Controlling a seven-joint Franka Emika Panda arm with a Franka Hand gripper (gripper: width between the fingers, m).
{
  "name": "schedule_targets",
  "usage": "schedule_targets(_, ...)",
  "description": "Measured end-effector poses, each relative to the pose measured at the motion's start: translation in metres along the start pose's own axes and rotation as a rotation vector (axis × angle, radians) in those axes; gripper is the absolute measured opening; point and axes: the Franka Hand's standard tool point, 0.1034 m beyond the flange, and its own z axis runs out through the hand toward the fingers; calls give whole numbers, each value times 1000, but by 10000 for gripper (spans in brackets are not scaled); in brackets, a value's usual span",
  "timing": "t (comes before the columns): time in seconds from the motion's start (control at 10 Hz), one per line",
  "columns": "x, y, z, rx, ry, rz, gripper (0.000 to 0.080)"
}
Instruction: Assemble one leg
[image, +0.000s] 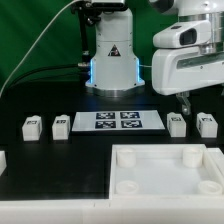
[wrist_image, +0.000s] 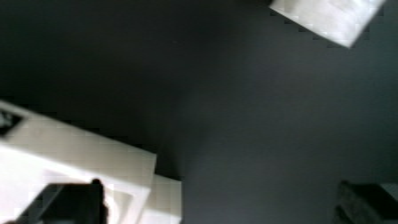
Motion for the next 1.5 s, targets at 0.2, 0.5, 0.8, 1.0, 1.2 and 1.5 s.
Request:
schedule_targets(0.2,-7,-13,8,16,-21,261,649)
schedule_targets(0.5,-17,-41,19,26,-63,424,649)
schedule_targets(0.8,-23,-31,18,27,-238,394,649)
schedule_targets(1.0,-26,-30,20,36,-377,393,649)
schedule_targets(1.2,-48,-38,33,39,-571,393,649)
schedule_targets(1.5,-58,-47,42,56,-838,382,649)
